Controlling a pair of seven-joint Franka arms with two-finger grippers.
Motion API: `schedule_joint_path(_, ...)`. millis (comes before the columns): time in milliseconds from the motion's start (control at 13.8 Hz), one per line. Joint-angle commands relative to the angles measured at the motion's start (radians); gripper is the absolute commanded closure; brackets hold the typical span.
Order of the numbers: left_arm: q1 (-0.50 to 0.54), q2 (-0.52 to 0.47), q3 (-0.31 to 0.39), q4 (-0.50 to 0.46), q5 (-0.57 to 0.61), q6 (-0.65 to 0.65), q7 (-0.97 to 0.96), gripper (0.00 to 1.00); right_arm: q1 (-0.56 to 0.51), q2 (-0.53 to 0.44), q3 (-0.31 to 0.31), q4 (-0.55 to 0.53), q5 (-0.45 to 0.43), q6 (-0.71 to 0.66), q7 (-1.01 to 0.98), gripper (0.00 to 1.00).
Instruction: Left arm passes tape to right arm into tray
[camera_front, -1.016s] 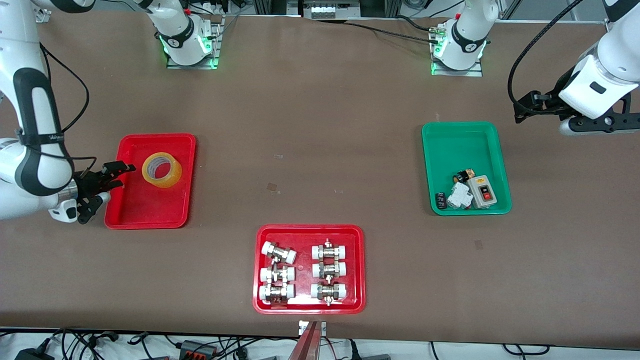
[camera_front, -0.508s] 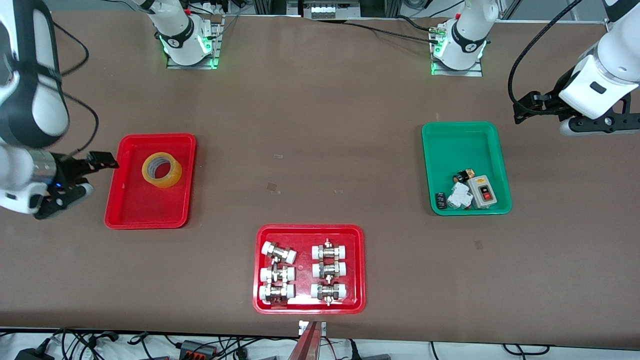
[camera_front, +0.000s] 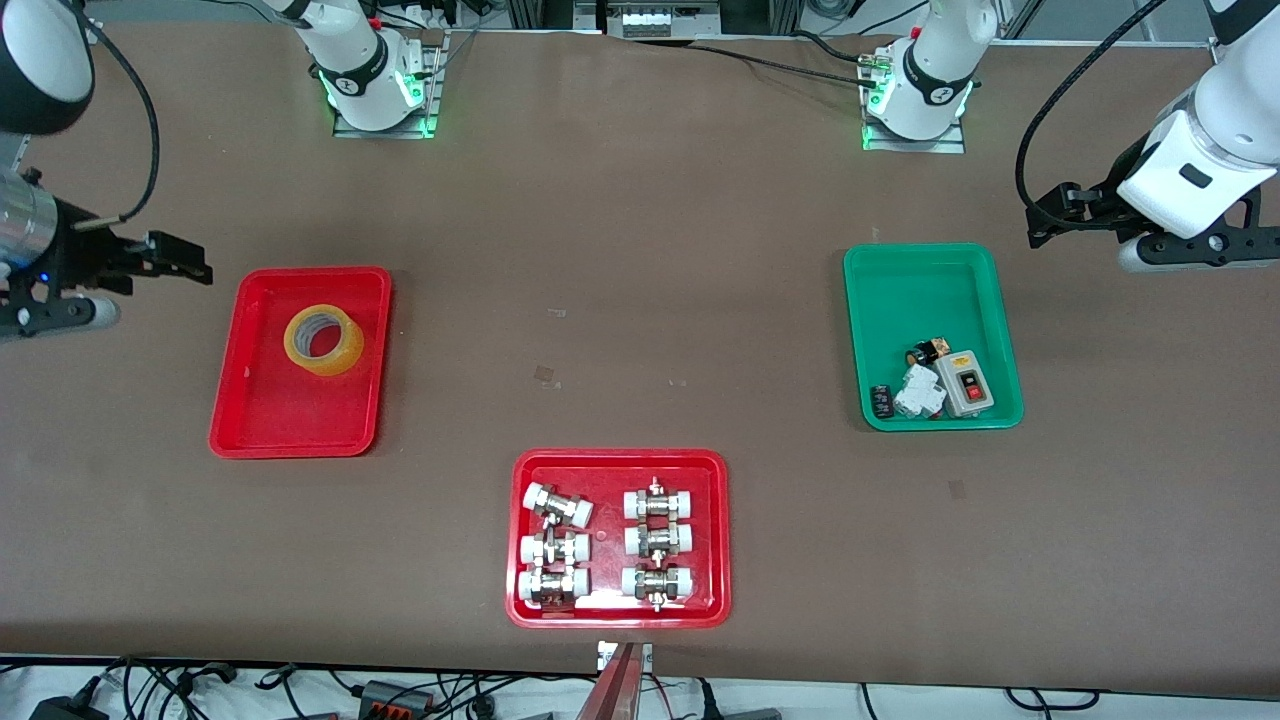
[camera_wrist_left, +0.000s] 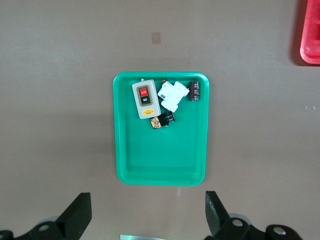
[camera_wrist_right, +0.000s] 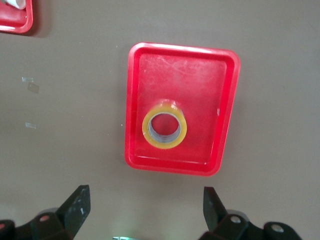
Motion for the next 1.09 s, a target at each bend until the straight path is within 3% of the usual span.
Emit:
schedule_joint_path(0,-0.001,-0.012,0.005,-0.010,-0.020,0.009,0.022,0.00,0.029,-0.123,0.000,-0.131,-0.017,0.039,0.103,0.00)
schedule_joint_path(145,-0.001,-0.012,0.005,-0.010,-0.020,0.009,0.023,0.00,0.045,-0.142,0.002,-0.133,-0.017,0.027,0.125,0.00)
schedule_joint_path(435,-0.001,-0.012,0.005,-0.010,-0.021,0.009,0.023,0.00,0.037,-0.059,0.002,0.000,-0.011,-0.024,0.151,0.00)
schedule_joint_path(653,-0.001,-0.012,0.005,-0.010,-0.021,0.009,0.023,0.00,0.040,-0.057,0.000,0.051,-0.017,-0.012,0.154,0.00)
schedule_joint_path(1016,0.000,-0.012,0.005,-0.010,-0.021,0.009,0.023,0.00,0.035,-0.060,-0.003,0.050,-0.005,0.017,0.145,0.00)
